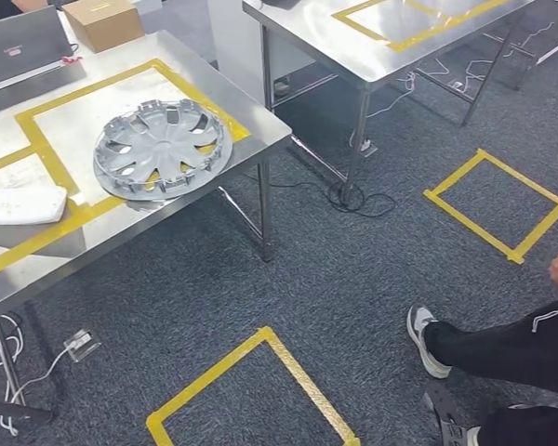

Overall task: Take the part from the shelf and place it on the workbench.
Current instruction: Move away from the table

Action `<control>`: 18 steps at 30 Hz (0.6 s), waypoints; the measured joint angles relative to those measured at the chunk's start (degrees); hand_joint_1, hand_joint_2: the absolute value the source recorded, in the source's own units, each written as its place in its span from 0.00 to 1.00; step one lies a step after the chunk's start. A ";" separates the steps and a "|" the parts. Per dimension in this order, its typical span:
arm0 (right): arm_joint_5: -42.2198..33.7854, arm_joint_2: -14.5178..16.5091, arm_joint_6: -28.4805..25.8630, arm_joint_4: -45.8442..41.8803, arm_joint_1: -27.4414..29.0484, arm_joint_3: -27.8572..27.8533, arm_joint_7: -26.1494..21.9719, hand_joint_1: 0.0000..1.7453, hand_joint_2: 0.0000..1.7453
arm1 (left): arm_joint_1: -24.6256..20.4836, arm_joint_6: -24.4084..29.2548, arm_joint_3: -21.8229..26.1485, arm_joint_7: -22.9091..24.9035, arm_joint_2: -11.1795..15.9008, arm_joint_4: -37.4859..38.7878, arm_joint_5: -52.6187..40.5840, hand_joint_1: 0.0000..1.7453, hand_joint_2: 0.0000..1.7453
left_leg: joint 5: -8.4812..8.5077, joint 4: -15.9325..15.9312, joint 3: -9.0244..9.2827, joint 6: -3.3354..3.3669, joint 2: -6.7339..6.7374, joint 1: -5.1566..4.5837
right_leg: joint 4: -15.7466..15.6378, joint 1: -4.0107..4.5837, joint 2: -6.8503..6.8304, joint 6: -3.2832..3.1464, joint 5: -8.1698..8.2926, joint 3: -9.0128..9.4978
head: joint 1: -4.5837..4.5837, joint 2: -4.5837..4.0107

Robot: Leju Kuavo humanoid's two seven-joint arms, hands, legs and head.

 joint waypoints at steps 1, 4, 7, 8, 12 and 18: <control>-0.01 0.01 -0.01 0.02 0.00 0.00 0.00 0.00 1.00 | -0.03 0.00 0.00 -0.01 0.02 0.00 -0.01 0.00 0.00 | -1.12 1.46 -0.56 -0.33 -0.73 0.09 | -0.24 -0.20 0.32 -0.31 0.24 0.07 | -0.24 0.00; -0.01 0.01 0.00 0.03 -0.13 0.00 -0.02 0.00 1.00 | 0.05 -0.01 0.00 -0.02 0.04 0.00 -0.01 0.00 0.00 | -6.57 12.24 -5.52 -1.14 -3.09 0.59 | -0.43 -0.33 1.31 -0.78 0.62 -0.16 | -1.24 0.00; -0.01 0.01 0.01 0.06 -0.03 0.00 -0.01 0.00 1.00 | 0.23 0.00 0.00 -0.02 0.05 0.00 -0.01 0.00 0.00 | -5.81 15.61 -7.56 -1.42 -3.38 0.97 | -0.40 -0.45 2.61 -0.76 0.65 -0.13 | -2.02 0.00; -0.01 0.01 0.01 0.07 -0.05 0.00 -0.01 0.00 1.00 | 0.25 0.01 0.00 -0.02 0.08 0.00 -0.01 0.00 0.00 | -3.59 12.34 -6.16 -1.43 -3.56 1.11 | -0.37 -0.53 3.09 -0.68 0.62 -0.03 | -2.23 0.00; -0.08 0.01 0.01 0.07 -0.17 0.00 -0.01 0.00 1.00 | 0.20 0.01 0.00 -0.02 0.26 0.00 -0.01 0.00 0.00 | 1.26 0.10 -1.04 -1.20 -6.08 1.49 | 0.02 -0.44 4.74 0.44 0.46 -0.40 | -2.86 0.00; -0.32 0.01 0.01 0.09 0.00 0.00 0.03 0.00 1.00 | 0.07 -0.10 0.00 0.02 0.26 0.00 -0.02 0.00 0.00 | 1.54 -1.00 -0.63 0.90 -3.76 1.25 | 7.62 -0.65 2.86 1.96 -4.13 -4.10 | -1.41 0.00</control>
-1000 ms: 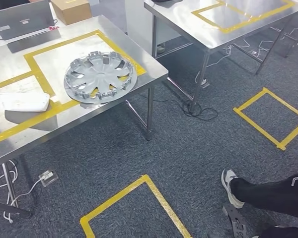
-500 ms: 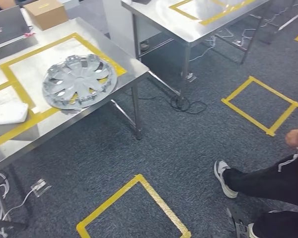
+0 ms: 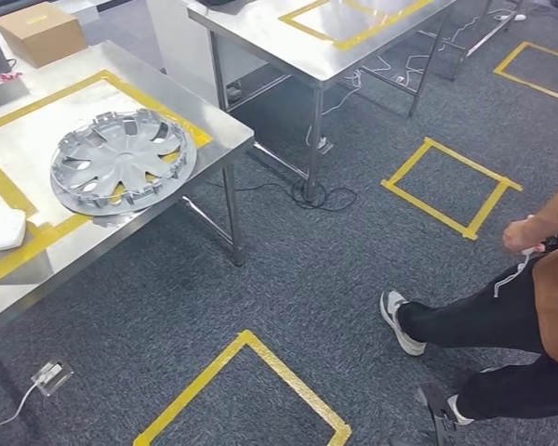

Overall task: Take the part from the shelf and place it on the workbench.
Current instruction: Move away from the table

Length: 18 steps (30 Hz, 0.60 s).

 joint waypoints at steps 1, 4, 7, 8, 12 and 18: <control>0.01 0.00 0.00 0.00 -0.06 0.00 0.01 0.00 1.00 | 0.04 -0.01 0.00 0.04 0.02 0.00 0.02 0.00 0.00 | -0.03 0.01 0.00 0.19 0.46 -0.13 | 4.22 0.03 -0.54 0.07 -2.01 -1.78 | 0.41 0.00; 0.07 0.00 0.00 0.00 0.04 0.02 0.26 0.00 1.00 | 0.14 -0.01 0.00 0.17 0.04 0.00 0.16 0.00 0.00 | -0.16 0.05 0.10 0.37 1.76 -0.43 | 9.50 0.04 -1.05 0.12 -2.95 -3.87 | 1.04 0.00; 0.04 0.00 -0.01 0.00 0.02 0.02 0.50 0.00 1.00 | 0.12 0.02 0.00 0.23 0.01 0.00 0.21 0.00 0.00 | -0.39 0.07 0.53 0.17 2.75 -0.52 | -0.89 0.29 -2.34 -0.41 2.28 1.45 | 1.70 0.00; -0.03 0.00 -0.01 0.00 -0.03 0.02 0.51 0.00 1.00 | 0.11 0.02 0.00 0.26 0.01 0.00 0.21 0.00 0.00 | -0.47 0.15 0.63 -0.01 3.06 -0.62 | -4.44 0.54 -3.03 -0.70 3.38 3.12 | 1.95 0.00; -0.25 0.00 -0.01 0.03 0.03 0.02 0.58 0.00 1.00 | -0.01 0.04 0.00 0.53 -0.02 0.00 0.30 0.00 0.00 | -0.49 0.13 0.78 -0.98 4.18 -0.84 | -7.90 1.03 -3.16 -1.65 4.06 4.34 | 1.89 0.00; -0.60 0.00 0.00 0.08 -0.04 0.02 0.96 0.00 1.00 | 0.07 0.12 0.00 0.80 -0.04 0.00 0.36 0.00 0.00 | -8.76 15.52 -6.06 -2.25 0.46 -0.48 | -8.45 0.60 -1.27 -3.02 5.12 4.08 | 0.21 0.00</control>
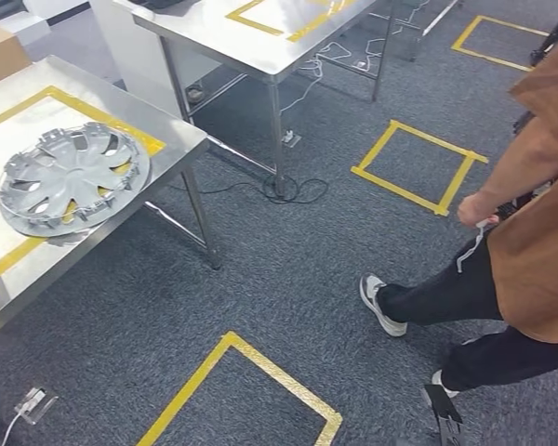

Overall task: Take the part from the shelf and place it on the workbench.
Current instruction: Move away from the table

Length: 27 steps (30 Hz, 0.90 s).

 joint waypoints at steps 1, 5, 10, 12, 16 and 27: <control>-0.05 0.00 0.00 0.01 0.07 0.00 0.04 0.00 1.00 | 0.08 -0.01 0.00 0.04 -0.01 0.00 -0.01 0.00 0.00 | -0.18 1.92 -0.98 -0.02 -0.07 0.06 | 0.02 0.01 0.43 0.00 0.04 -0.07 | -0.29 0.00; -0.27 0.00 0.00 0.03 0.09 0.00 0.09 0.00 1.00 | 0.16 0.03 0.00 0.07 0.05 0.00 -0.07 0.00 0.00 | 7.00 -9.90 4.18 0.10 -1.68 0.54 | 0.46 0.00 2.32 0.41 -0.14 -0.11 | -1.33 0.00; -1.58 0.00 -0.01 0.11 0.51 0.00 -0.04 0.00 1.00 | 0.00 0.04 0.00 0.06 0.04 0.00 -0.62 0.00 0.00 | 8.32 -15.07 6.21 1.20 -2.07 0.49 | 1.03 -0.11 3.70 2.06 -0.36 -0.98 | -1.12 0.00; -1.86 0.00 -0.03 0.18 0.76 0.00 -0.08 0.00 1.00 | -0.04 0.01 -0.01 0.02 0.04 0.00 -0.79 0.00 0.00 | 8.53 -15.51 6.36 1.98 -1.15 0.53 | 4.18 -0.21 2.31 2.55 -2.49 -2.42 | -0.61 0.00; -2.06 0.00 -0.10 0.21 0.91 0.00 -0.11 0.00 1.00 | 0.03 -0.04 -0.02 -0.03 0.14 0.00 -0.87 0.00 0.00 | 8.40 -15.55 6.45 2.59 0.78 0.16 | 17.82 -0.34 0.28 3.04 -8.41 -8.27 | 0.79 0.00; -3.02 0.01 -0.80 0.25 1.01 -0.02 -0.48 0.00 1.00 | -0.26 -0.34 -0.02 -0.39 0.07 0.00 -1.49 0.00 0.00 | 5.64 -12.67 6.19 0.44 2.32 -0.21 | 0.38 0.17 -1.32 0.27 -0.29 -0.16 | 1.50 0.00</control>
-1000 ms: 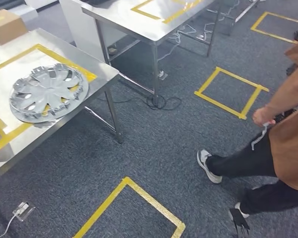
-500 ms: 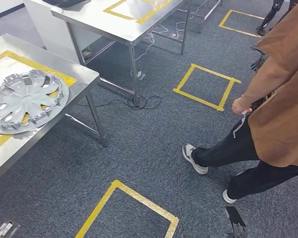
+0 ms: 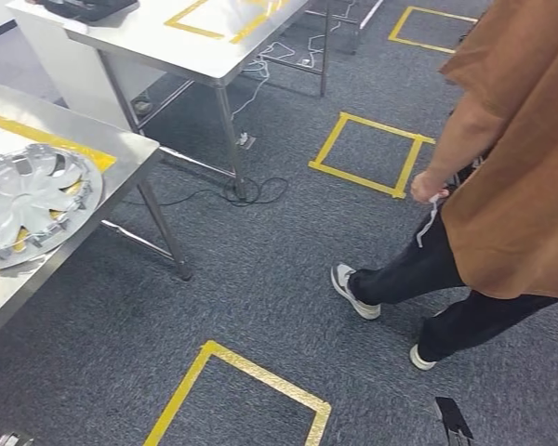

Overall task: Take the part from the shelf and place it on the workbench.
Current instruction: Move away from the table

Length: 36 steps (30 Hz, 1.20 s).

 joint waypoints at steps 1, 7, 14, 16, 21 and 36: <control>-0.20 0.00 -0.07 0.01 -0.03 -0.02 0.01 0.00 1.00 | -0.01 -0.04 0.00 -0.13 -0.01 0.00 -0.15 0.00 0.00 | -1.87 3.12 -1.39 -0.23 -1.06 0.10 | -0.13 -0.07 0.27 -0.29 0.22 0.10 | -0.31 0.00; -1.07 0.00 -0.22 0.01 -0.06 -0.23 0.21 0.00 1.00 | 0.26 -0.13 -0.04 -0.53 -0.12 0.00 -0.93 0.00 0.00 | -1.59 9.34 -5.08 -0.46 -2.71 0.56 | -0.04 -0.04 2.90 -0.58 0.45 -0.12 | -1.92 0.00; -1.75 -0.01 -0.55 0.03 0.02 -0.32 0.50 0.00 1.00 | 0.04 -0.26 -0.13 -0.65 -0.10 0.00 -1.50 0.00 0.00 | 2.93 -2.56 -0.15 0.93 -3.88 0.80 | 0.98 -0.07 4.82 1.46 -0.19 -1.08 | -2.38 0.00; -2.21 -0.01 -0.97 0.05 -0.01 -0.36 0.68 0.00 1.00 | -0.01 -0.42 -0.18 -0.72 -0.11 0.00 -1.85 0.00 0.00 | 3.15 -2.99 0.01 1.55 -2.98 0.87 | 5.39 -0.14 3.24 1.92 -2.99 -2.95 | -1.77 0.00; -2.30 -0.01 -1.43 0.07 0.07 -0.45 0.69 0.00 1.00 | 0.10 -0.83 -0.20 -0.73 -0.19 0.00 -1.91 0.00 0.00 | 2.94 -2.97 0.23 1.84 -0.88 0.56 | 16.47 -0.32 1.42 2.51 -6.82 -7.41 | -0.22 0.00; -2.04 -0.02 -1.43 0.07 -0.10 -0.40 0.80 0.00 0.00 | 0.22 -0.60 -0.20 -0.47 -1.01 0.00 -1.07 0.00 0.00 | -4.56 14.05 -7.22 -0.51 -2.44 0.41 | 0.05 0.34 2.35 -0.84 0.37 -0.21 | -1.26 0.00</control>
